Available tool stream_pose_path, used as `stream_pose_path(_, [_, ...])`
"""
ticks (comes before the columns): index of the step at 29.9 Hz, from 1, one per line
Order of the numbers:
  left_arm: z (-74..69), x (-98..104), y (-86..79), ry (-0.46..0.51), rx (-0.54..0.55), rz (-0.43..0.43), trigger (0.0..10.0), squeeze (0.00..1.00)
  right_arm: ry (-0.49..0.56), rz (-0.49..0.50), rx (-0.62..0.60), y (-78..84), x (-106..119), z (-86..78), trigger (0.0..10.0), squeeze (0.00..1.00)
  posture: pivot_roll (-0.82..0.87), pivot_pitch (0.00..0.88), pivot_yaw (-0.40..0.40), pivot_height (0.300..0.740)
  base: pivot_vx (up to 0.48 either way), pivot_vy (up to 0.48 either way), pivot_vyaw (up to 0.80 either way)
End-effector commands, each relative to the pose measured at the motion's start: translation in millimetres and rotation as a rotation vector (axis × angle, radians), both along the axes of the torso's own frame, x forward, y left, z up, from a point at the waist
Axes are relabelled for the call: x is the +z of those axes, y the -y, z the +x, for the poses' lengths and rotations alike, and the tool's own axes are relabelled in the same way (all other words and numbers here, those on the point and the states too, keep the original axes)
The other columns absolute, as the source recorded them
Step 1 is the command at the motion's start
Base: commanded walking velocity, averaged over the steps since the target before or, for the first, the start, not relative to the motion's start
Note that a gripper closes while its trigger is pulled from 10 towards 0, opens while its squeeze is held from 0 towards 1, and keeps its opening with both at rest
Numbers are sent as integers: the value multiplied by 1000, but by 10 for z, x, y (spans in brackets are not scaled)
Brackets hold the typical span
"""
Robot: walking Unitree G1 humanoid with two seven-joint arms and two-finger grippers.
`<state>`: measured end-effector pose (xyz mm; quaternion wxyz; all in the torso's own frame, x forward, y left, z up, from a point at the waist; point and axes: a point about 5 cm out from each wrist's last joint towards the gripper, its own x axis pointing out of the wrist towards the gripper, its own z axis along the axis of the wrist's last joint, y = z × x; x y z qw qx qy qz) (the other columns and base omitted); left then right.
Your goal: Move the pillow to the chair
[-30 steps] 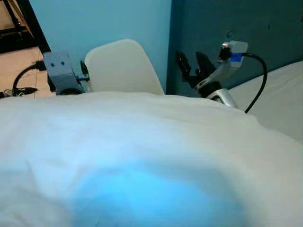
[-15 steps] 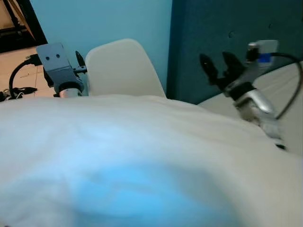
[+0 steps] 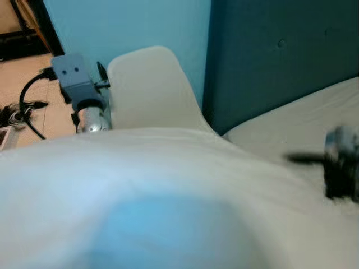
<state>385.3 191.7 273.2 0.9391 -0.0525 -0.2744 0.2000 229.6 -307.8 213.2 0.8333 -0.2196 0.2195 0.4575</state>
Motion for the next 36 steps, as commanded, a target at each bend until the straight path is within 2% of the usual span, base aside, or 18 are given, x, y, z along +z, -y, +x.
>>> stream_pose_path(1, [-18,-21,-4,0,2,2,10000,0,-32,-42,32,-41,37,-51,10000,0,-243,114,58,520,0,0,0])
stream_pose_path(8, [-35,-28,1,2,-3,14,10000,0,-82,-150,40,-42,-65,-81,10000,0,-237,107,62,520,0,0,0])
stream_pose_path(10, [-44,-45,23,0,-9,18,10000,0,-119,-103,148,-280,-158,-123,10000,0,-225,101,61,520,0,0,0])
stream_pose_path(11, [-44,-45,23,0,-9,18,10000,0,-119,-103,148,-280,-158,-123,10000,0,-225,101,61,520,0,0,0])
stream_pose_path(13, [-52,-45,50,1,-16,20,10000,0,-133,-24,248,-527,-209,-160,10000,0,-219,96,60,520,0,0,0])
stream_pose_path(17, [-54,-40,53,3,-18,21,10000,0,-121,24,292,-643,-200,-165,10000,0,-219,96,60,520,0,0,0])
stream_pose_path(19, [-52,-37,50,3,-21,18,10000,0,-25,126,296,-820,-129,-51,10000,0,-221,94,63,520,0,0,0])
stream_pose_path(20, [-52,-37,50,3,-21,18,10000,0,-25,126,296,-820,-129,-51,10000,0,-221,94,63,520,0,0,0])
stream_pose_path(23, [-53,-36,49,4,-22,16,10000,0,154,285,230,-1057,9,207,10000,0,-219,94,62,520,0,0,0])
stream_pose_path(24, [-53,-36,49,4,-22,16,10000,0,154,285,230,-1057,9,207,10000,0,-219,94,62,520,0,0,0])
stream_pose_path(26, [-54,-32,48,5,-23,15,10000,0,212,360,167,-1146,74,346,10000,0,-217,94,61,520,0,0,0])
stream_pose_path(27, [-54,-32,48,5,-23,15,10000,0,212,360,167,-1146,74,346,10000,0,-217,94,61,520,0,0,0])
stream_pose_path(28, [-56,-29,45,6,-22,15,10000,0,275,400,90,-1178,139,478,10000,0,-215,93,62,520,0,0,0])
stream_pose_path(29, [-57,-26,41,6,-22,15,10000,0,341,444,-21,-1186,217,651,10000,0,-216,92,65,520,0,0,0])
stream_pose_path(30, [-57,-26,41,6,-22,15,10000,0,341,444,-21,-1186,217,651,10000,0,-216,92,65,520,0,0,0])
stream_pose_path(31, [-58,-25,38,6,-21,15,10000,0,380,471,-94,-1192,268,760,10000,0,-216,92,65,520,0,0,0])
stream_pose_path(33, [-58,-25,38,6,-21,15,10000,0,380,471,-94,-1192,268,760,10000,0,-216,92,65,520,0,0,0])
stream_pose_path(36, [-68,-16,46,10,-24,14,10000,0,492,534,-373,-1060,443,1100,10000,0,-207,90,65,520,0,0,0])
